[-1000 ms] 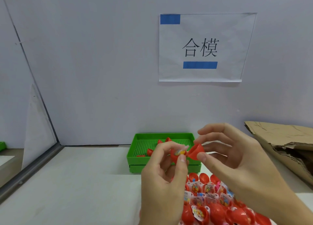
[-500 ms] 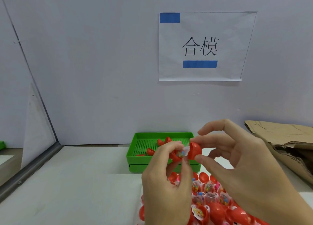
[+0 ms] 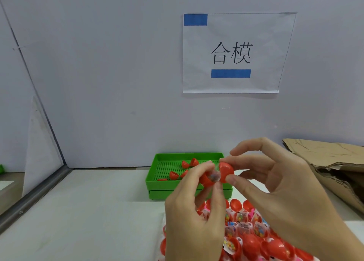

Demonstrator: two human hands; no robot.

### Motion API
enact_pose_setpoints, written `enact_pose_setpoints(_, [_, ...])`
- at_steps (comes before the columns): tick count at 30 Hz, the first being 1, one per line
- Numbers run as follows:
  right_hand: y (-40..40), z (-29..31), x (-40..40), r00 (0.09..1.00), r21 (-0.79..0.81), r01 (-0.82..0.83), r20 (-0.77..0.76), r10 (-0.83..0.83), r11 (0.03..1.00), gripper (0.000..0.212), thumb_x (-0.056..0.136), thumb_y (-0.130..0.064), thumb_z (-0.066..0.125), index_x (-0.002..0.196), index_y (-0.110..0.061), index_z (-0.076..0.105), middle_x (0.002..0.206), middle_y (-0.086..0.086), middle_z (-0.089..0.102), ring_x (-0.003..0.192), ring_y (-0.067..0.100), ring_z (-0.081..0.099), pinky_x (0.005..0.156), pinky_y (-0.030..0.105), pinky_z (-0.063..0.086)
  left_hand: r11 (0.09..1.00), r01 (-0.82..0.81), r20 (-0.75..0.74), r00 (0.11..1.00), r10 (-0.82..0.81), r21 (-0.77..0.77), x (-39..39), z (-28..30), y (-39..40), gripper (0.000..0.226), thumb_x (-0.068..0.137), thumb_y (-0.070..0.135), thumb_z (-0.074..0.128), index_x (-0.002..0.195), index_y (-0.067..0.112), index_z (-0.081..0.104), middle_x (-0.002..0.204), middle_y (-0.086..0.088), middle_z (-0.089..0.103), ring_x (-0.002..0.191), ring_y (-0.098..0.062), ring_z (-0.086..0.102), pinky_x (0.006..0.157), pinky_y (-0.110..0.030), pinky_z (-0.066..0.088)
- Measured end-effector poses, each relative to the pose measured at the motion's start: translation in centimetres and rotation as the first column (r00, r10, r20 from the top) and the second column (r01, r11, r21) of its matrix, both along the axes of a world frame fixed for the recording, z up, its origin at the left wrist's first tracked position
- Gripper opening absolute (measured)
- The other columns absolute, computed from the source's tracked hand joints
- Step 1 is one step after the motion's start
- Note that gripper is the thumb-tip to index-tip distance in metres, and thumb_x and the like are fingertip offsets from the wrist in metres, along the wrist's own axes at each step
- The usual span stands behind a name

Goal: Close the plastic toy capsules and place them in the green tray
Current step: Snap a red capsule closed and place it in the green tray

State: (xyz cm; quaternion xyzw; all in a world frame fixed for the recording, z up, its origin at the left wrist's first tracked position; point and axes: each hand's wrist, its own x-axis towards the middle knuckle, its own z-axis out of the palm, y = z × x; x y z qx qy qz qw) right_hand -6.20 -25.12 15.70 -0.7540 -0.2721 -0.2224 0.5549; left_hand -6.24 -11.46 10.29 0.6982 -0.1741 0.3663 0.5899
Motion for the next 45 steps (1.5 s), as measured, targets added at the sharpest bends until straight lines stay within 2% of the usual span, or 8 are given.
enact_pose_setpoints(9, [0.0,0.0,0.0,1.0,0.007,-0.028,-0.004,0.028,1.0,0.03,0.07,-0.024,0.073,0.096,-0.035,0.062,0.092,-0.008,0.078,0.086,0.014,0.075,0.079,0.02,0.057,0.993,0.03,-0.023,0.999,-0.033,-0.112,-0.4,1.0,-0.1,0.017,0.083,0.017,0.065,0.088,0.033,0.067,0.098,0.016,0.074,0.099,-0.003,0.07,0.075,-0.013,0.056])
enact_pose_setpoints(15, [0.1,-0.1,0.0,0.999,0.017,-0.032,-0.004,0.032,0.999,0.031,0.069,-0.023,0.073,0.095,-0.035,0.062,0.093,-0.008,0.078,0.085,0.014,0.075,0.08,0.023,0.058,0.987,0.046,-0.077,0.995,-0.059,-0.156,-0.8,1.5,0.0,0.014,0.079,0.016,0.07,0.079,0.03,0.069,0.098,0.016,0.075,0.099,-0.003,0.07,0.074,-0.015,0.057])
enact_pose_setpoints(19, [0.1,-0.2,0.0,0.999,0.025,-0.04,-0.002,0.04,0.999,0.031,0.069,-0.022,0.074,0.095,-0.035,0.062,0.092,-0.008,0.078,0.086,0.014,0.075,0.08,0.022,0.058,0.992,0.064,-0.143,0.986,-0.08,-0.113,-0.7,1.8,0.4,0.032,0.083,-0.003,0.071,0.08,0.029,0.068,0.092,0.014,0.076,0.095,-0.003,0.071,0.073,-0.014,0.056])
enact_pose_setpoints(23, [0.1,-0.2,0.0,0.999,0.034,-0.046,-0.008,0.047,0.998,0.031,0.069,-0.021,0.074,0.095,-0.034,0.063,0.092,-0.007,0.078,0.086,0.014,0.075,0.08,0.022,0.058,0.989,0.095,-0.166,0.979,-0.114,-0.114,-0.8,2.0,0.7,0.033,0.084,-0.003,0.07,0.099,0.026,0.073,0.095,0.013,0.076,0.096,-0.002,0.07,0.075,-0.012,0.055])
enact_pose_setpoints(31, [0.1,0.0,-0.2,0.996,0.078,-0.084,-0.015,0.086,0.993,0.032,0.068,-0.019,0.075,0.095,-0.033,0.063,0.093,-0.005,0.078,0.087,0.018,0.076,0.08,0.024,0.059,0.984,0.139,-0.151,0.976,-0.155,-0.115,-0.8,2.6,1.2,0.031,0.081,-0.012,0.068,0.081,0.017,0.077,0.09,0.006,0.077,0.093,-0.011,0.073,0.074,-0.015,0.056])
enact_pose_setpoints(40, [0.7,-0.3,-0.1,0.995,0.15,-0.096,-0.006,0.098,0.984,0.033,0.069,-0.014,0.075,0.095,-0.03,0.063,0.092,-0.001,0.078,0.085,0.019,0.076,0.079,0.024,0.058,0.975,0.142,-0.129,0.978,-0.165,-0.173,-0.7,2.6,1.3,0.023,0.078,-0.007,0.072,0.074,0.014,0.076,0.09,0.006,0.078,0.093,-0.008,0.073,0.072,-0.015,0.057])
enact_pose_setpoints(43, [0.8,-0.3,-0.1,0.996,0.155,-0.087,-0.009,0.089,0.984,0.032,0.069,-0.014,0.075,0.096,-0.028,0.064,0.092,-0.002,0.078,0.086,0.019,0.076,0.079,0.024,0.058,0.978,0.118,-0.103,0.985,-0.137,-0.173,-0.9,2.6,1.2,0.01,0.076,0.012,0.072,0.078,0.02,0.077,0.096,0.01,0.077,0.097,-0.004,0.071,0.073,-0.016,0.057])
enact_pose_setpoints(45, [0.7,-0.3,0.0,0.997,0.152,-0.075,-0.006,0.077,0.986,0.032,0.069,-0.015,0.075,0.097,-0.025,0.064,0.091,-0.003,0.078,0.087,0.018,0.076,0.079,0.023,0.059,0.981,0.108,-0.087,0.989,-0.123,-0.162,-1.0,2.7,1.1,0.015,0.073,0.022,0.068,0.084,0.024,0.078,0.099,0.013,0.076,0.099,-0.002,0.07,0.075,-0.016,0.057])
